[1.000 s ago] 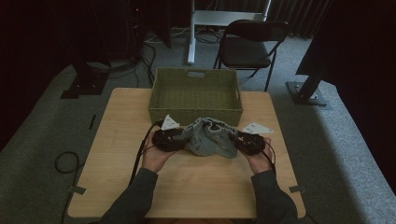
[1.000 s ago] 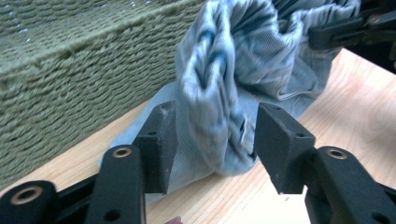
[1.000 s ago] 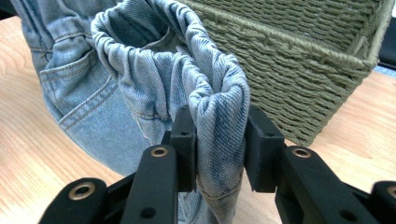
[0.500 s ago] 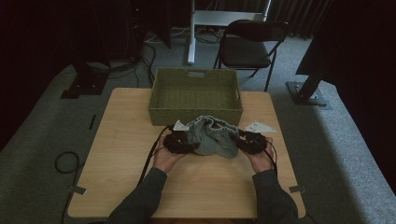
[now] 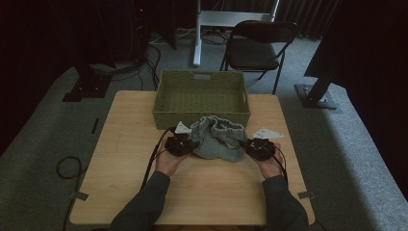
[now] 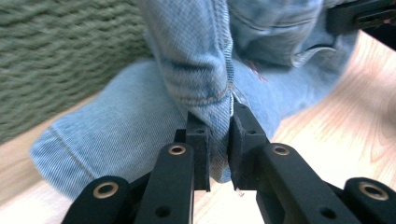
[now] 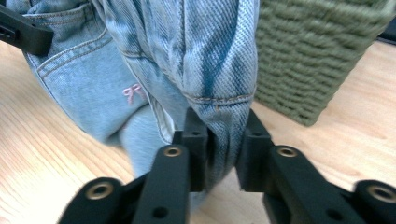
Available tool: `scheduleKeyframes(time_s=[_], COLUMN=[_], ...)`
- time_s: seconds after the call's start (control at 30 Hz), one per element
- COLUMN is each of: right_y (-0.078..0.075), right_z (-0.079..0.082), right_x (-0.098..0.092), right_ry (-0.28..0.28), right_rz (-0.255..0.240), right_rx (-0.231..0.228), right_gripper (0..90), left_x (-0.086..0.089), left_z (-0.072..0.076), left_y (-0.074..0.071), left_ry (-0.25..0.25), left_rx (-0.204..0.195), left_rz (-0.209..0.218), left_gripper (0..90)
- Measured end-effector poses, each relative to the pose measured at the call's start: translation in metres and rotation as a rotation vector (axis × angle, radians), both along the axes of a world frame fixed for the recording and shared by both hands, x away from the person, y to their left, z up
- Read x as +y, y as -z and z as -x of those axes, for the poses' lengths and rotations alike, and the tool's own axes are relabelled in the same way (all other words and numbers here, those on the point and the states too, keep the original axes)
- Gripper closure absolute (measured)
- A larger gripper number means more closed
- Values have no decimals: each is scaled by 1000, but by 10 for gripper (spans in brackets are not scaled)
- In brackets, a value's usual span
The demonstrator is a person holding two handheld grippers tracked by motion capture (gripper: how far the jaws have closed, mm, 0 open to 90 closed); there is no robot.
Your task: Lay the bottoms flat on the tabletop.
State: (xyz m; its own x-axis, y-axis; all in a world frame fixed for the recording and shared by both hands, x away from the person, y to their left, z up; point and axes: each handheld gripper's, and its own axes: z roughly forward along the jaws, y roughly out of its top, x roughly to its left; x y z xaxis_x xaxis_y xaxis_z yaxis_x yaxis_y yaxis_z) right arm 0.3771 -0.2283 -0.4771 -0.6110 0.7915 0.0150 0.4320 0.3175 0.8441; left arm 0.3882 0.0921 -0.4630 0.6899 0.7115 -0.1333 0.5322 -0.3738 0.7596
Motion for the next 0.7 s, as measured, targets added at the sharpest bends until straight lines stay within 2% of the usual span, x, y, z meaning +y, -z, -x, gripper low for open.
scheduleKeyframes(time_s=[0.1, 0.4, 0.6, 0.63, 0.7], right_y=[-4, -27, -41, -47, -49], right_z=[1, 3, 5, 7, 9], right_x=[-2, -8, -6, -5, -3], right_ry=[2, 7, -7, -18, -21], right_rz=[-11, -37, -36, -32, -30], right_rx=[-8, -57, -84, -99, -103], right_gripper=[799, 828, 834, 838, 838], left_x=[7, 41, 56, 60, 62], left_z=[1, 8, 15, 18, 20], left_y=[-6, -38, -53, -58, -60], left_ry=[-10, -62, -72, -67, -66], left_rx=[-15, -122, -168, -186, -192], left_rz=[2, -22, -10, -13, -15], left_gripper=[810, 819, 821, 822, 822])
